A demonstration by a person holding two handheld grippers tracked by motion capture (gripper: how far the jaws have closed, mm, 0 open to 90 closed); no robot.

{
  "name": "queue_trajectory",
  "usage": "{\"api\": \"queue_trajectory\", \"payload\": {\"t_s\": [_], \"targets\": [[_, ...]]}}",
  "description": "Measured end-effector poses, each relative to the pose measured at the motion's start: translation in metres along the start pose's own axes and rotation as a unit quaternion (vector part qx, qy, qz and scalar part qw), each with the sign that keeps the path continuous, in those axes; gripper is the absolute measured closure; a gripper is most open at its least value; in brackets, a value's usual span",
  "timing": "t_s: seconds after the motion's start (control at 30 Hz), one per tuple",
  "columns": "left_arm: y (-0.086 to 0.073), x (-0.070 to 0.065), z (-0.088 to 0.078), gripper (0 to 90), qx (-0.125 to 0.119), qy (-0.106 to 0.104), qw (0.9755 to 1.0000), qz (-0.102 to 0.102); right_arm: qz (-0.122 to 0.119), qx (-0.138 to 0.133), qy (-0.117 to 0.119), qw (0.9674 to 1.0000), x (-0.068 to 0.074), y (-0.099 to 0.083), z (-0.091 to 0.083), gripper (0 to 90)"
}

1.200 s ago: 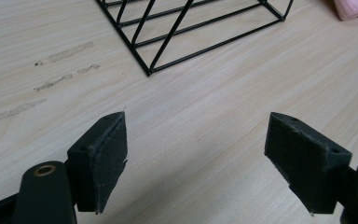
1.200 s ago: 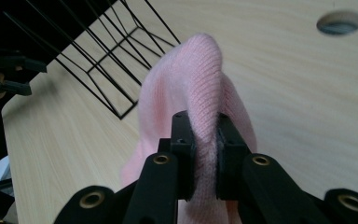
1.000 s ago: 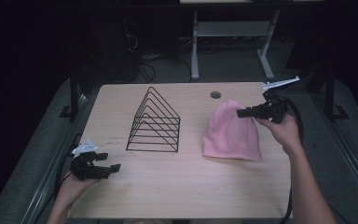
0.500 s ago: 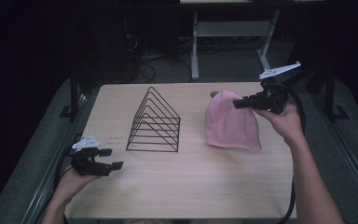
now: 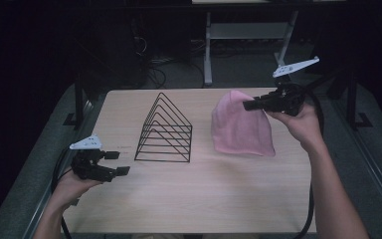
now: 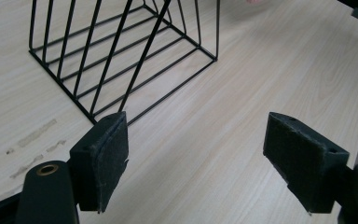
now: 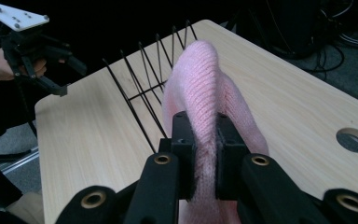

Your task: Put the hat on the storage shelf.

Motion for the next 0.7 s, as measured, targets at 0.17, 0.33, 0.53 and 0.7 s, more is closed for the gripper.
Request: {"api": "queue_trajectory", "payload": {"t_s": [0.17,0.33,0.53,0.7], "targets": [[0.015,-0.005,-0.007,22.7,-0.001,-0.014,0.9998,0.015,-0.014,-0.005,0.010,0.9998,0.011,0.013,-0.002,81.1],[0.032,-0.011,-0.014,23.4,-0.008,-0.028,0.9991,0.031,-0.033,-0.013,0.024,0.9991,0.026,0.029,-0.005,81.1],[0.050,-0.017,-0.015,23.4,-0.010,-0.040,0.9983,0.042,-0.056,-0.015,0.044,0.9973,0.046,0.050,-0.002,81.1],[0.063,-0.020,-0.016,23.7,-0.011,-0.052,0.9973,0.050,-0.068,-0.019,0.059,0.9958,0.056,0.066,0.001,81.1]]}}
Point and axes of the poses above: each handheld gripper's, and its own axes: z roughly forward along the jaws, y roughly out of its top, x roughly to its left, the point moved 4 cm from there along z, roughly forward along the jaws, and after that the axes turned 3 degrees about -z, right-handed, at the moved point
